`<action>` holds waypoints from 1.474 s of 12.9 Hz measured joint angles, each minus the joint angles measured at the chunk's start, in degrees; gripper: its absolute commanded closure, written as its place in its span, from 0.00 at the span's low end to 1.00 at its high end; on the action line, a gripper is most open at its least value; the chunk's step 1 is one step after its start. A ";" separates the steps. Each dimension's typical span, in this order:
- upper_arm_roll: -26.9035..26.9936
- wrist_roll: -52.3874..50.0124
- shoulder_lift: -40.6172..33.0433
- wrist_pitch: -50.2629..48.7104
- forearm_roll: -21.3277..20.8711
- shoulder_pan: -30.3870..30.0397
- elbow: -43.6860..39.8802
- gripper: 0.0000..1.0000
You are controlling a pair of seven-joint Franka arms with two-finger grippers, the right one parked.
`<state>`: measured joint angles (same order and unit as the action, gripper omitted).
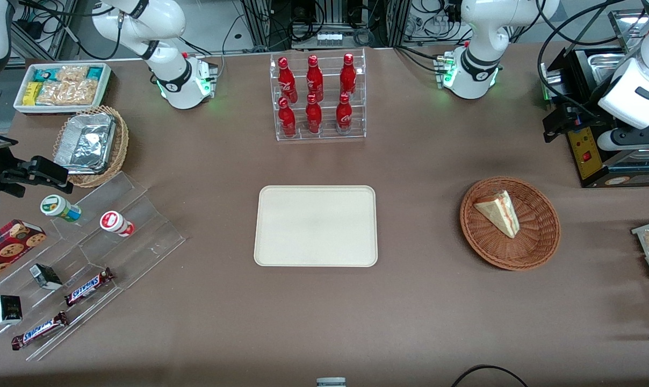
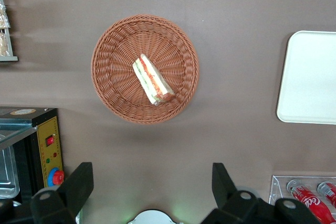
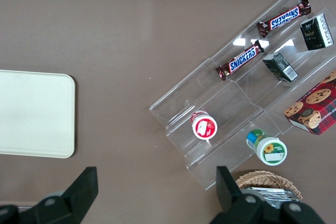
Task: Place sandwich from basket to tray
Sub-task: 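Move the left gripper from rest toward the wicker basket, then lower the open left gripper over the wrapped sandwich in the basket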
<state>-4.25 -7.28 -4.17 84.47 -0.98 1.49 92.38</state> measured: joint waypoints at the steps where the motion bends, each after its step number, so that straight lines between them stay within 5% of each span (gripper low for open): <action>1: 0.03 0.00 0.03 0.00 0.23 0.00 0.00 0.00; 12: 4.63 0.23 3.72 1.76 0.62 -0.91 0.94 0.00; 19: 10.24 -5.10 8.49 15.67 0.63 -1.11 13.44 0.00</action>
<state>5.99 -12.38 4.32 100.14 -0.35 0.38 105.82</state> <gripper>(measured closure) 0.000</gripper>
